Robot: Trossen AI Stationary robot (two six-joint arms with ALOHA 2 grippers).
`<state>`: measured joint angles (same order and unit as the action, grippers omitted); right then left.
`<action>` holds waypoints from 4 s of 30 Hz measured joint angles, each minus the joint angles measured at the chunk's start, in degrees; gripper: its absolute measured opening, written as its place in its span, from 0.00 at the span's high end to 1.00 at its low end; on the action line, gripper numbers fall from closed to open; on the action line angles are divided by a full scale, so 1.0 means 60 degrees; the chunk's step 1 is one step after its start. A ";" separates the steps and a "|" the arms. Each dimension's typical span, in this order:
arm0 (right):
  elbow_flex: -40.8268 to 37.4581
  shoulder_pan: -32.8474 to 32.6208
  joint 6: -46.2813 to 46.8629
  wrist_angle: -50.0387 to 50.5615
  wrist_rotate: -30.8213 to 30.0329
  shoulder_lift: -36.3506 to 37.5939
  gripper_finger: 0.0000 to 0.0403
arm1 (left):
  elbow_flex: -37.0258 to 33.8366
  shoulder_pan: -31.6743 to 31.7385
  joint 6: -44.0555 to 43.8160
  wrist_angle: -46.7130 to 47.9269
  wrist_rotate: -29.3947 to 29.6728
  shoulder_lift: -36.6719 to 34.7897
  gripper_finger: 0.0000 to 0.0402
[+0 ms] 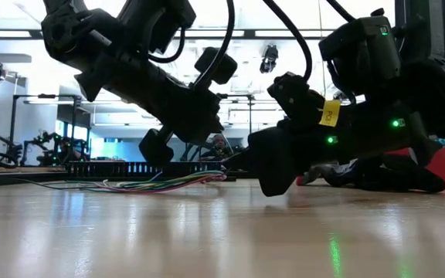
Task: Ziptie cables
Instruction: Wrap the black zip tie on the cable
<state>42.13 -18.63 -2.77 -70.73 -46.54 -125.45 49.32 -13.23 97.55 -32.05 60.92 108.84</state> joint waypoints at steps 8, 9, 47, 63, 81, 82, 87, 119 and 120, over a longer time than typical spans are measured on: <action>0.0057 0.0000 -0.0726 0.0042 -0.0011 0.0011 1.00 | 0.0000 0.0000 0.0012 -0.0008 0.0001 0.0000 1.00; 0.0084 0.0000 -0.0879 0.0042 -0.0008 0.0014 1.00 | 0.0000 0.0000 0.0012 -0.0011 0.0004 0.0000 1.00; 0.0282 0.0077 0.2041 0.0268 -0.0248 0.0011 1.00 | 0.0004 0.0003 0.0072 -0.0008 0.0004 -0.0186 1.00; 0.0396 0.0087 0.4742 0.0337 0.0070 0.0033 1.00 | 0.0007 0.0186 0.0157 0.0273 0.0106 -0.0189 1.00; 0.0389 0.0142 0.5526 0.0467 0.0028 0.0040 1.00 | 0.0007 0.0175 0.0088 0.0276 0.0104 -0.0189 1.00; 0.0389 0.0166 0.5551 0.0469 0.0034 0.0040 1.00 | 0.0007 0.0175 0.0088 0.0281 0.0103 -0.0189 1.00; 0.0389 0.0204 0.5627 0.0472 0.0071 0.0040 1.00 | 0.0007 0.0175 0.0049 0.0366 0.0042 -0.0189 1.00; 0.0389 0.0299 0.6083 0.0476 0.0270 0.0062 1.00 | 0.0026 0.0076 0.0154 0.0385 0.0032 -0.0189 1.00; 0.0389 0.0299 0.6090 0.0476 0.0275 0.0062 1.00 | 0.0026 0.0084 0.0154 0.0382 0.0037 -0.0189 1.00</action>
<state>44.47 -16.84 33.77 -67.88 -44.89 -125.08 49.47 -12.73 98.48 -29.76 61.14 107.70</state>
